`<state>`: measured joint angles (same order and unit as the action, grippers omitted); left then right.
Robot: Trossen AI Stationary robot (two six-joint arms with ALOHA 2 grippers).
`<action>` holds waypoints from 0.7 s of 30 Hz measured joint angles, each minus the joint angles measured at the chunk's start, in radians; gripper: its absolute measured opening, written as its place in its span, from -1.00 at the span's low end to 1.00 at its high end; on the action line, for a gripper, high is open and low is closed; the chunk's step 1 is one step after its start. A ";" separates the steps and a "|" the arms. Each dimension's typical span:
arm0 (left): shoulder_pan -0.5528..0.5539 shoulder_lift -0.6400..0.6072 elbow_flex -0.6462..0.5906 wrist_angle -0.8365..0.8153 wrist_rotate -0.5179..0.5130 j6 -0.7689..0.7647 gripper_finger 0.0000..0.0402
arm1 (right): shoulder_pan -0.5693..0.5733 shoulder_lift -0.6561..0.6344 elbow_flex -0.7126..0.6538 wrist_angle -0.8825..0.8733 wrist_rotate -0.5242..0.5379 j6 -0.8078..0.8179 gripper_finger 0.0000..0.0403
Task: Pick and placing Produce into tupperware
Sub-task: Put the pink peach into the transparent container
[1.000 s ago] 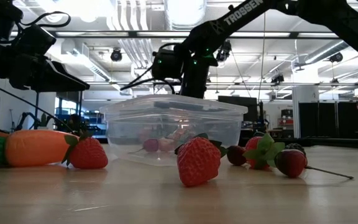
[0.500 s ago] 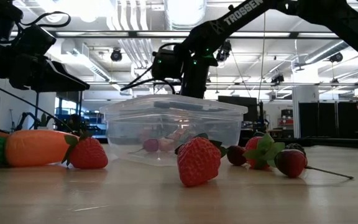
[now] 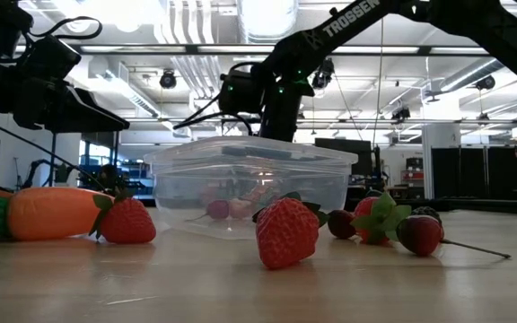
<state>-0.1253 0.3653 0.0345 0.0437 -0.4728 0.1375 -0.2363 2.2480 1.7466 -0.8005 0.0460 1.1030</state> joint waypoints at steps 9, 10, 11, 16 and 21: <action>0.000 0.000 0.000 0.000 0.000 0.000 0.20 | 0.000 -0.053 0.000 -0.001 0.009 -0.003 0.15; 0.000 0.000 0.000 0.000 0.000 0.000 0.20 | -0.002 -0.058 0.000 0.000 0.011 -0.003 0.15; 0.000 0.001 0.000 0.000 0.000 0.000 0.20 | -0.003 -0.061 0.000 -0.002 0.009 -0.004 0.14; 0.000 0.000 0.000 0.000 0.000 0.000 0.20 | -0.007 -0.062 0.000 -0.018 0.000 -0.007 0.14; 0.000 0.001 0.000 0.000 0.000 0.000 0.20 | -0.006 -0.084 0.000 -0.018 -0.026 -0.023 0.11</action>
<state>-0.1253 0.3660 0.0345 0.0435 -0.4727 0.1375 -0.2424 2.1642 1.7466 -0.8188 0.0196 1.0800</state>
